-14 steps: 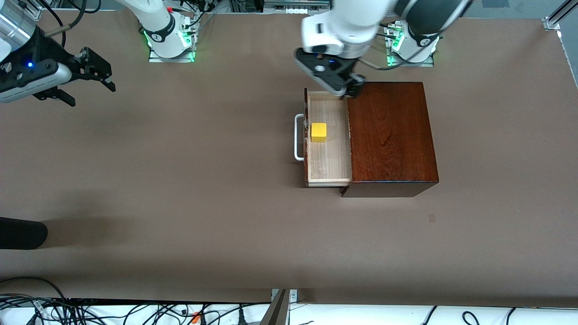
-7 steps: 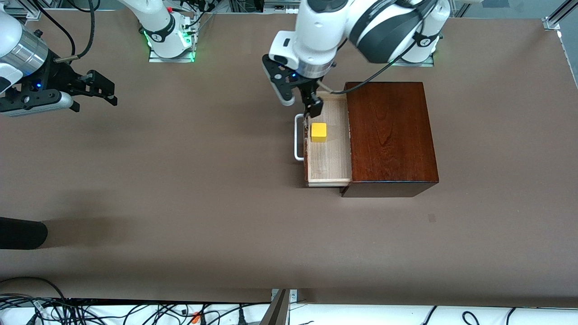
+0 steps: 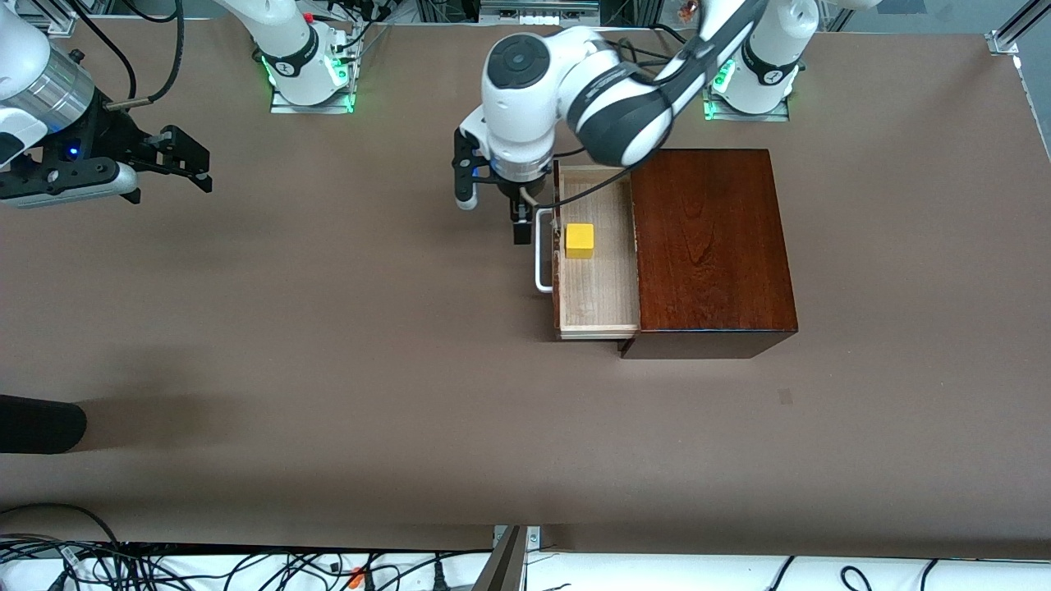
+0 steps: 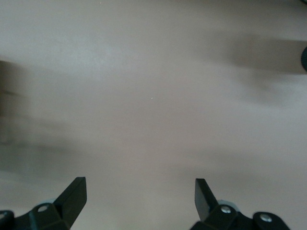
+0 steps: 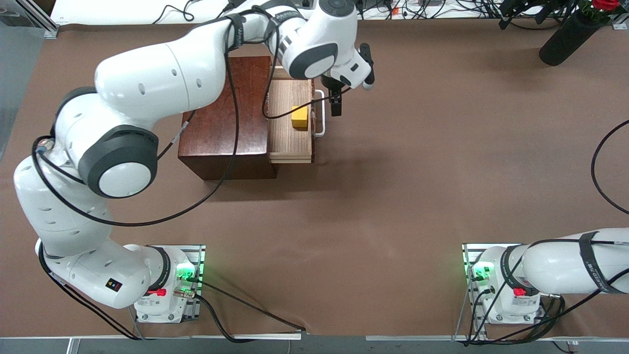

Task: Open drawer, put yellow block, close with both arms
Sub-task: 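Lower the left gripper to the drawer front beside the handle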

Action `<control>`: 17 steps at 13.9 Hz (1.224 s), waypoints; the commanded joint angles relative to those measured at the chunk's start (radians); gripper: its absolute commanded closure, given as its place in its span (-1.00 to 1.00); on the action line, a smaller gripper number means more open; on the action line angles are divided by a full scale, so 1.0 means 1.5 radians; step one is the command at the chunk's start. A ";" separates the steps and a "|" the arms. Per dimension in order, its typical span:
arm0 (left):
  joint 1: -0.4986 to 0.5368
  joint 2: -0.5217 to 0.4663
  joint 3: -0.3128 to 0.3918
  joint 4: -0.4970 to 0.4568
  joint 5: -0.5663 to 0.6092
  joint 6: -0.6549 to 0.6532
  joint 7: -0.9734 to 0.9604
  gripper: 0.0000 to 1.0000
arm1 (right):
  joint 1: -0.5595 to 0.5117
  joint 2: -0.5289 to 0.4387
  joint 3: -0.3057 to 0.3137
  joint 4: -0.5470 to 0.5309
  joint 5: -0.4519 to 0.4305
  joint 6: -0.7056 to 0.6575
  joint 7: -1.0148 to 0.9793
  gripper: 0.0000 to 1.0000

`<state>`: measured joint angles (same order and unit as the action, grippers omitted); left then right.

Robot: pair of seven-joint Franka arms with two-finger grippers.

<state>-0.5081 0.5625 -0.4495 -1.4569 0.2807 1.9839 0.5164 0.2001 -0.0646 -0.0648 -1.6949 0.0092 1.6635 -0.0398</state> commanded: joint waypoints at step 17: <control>0.004 0.044 0.011 0.005 0.064 -0.092 0.015 -1.00 | -0.020 0.018 -0.022 0.062 -0.007 -0.066 0.002 -1.00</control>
<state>-0.5098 0.6283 -0.4307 -1.4486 0.3535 1.8597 0.5228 0.1804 -0.0433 -0.0919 -1.6249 0.0059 1.6165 -0.0400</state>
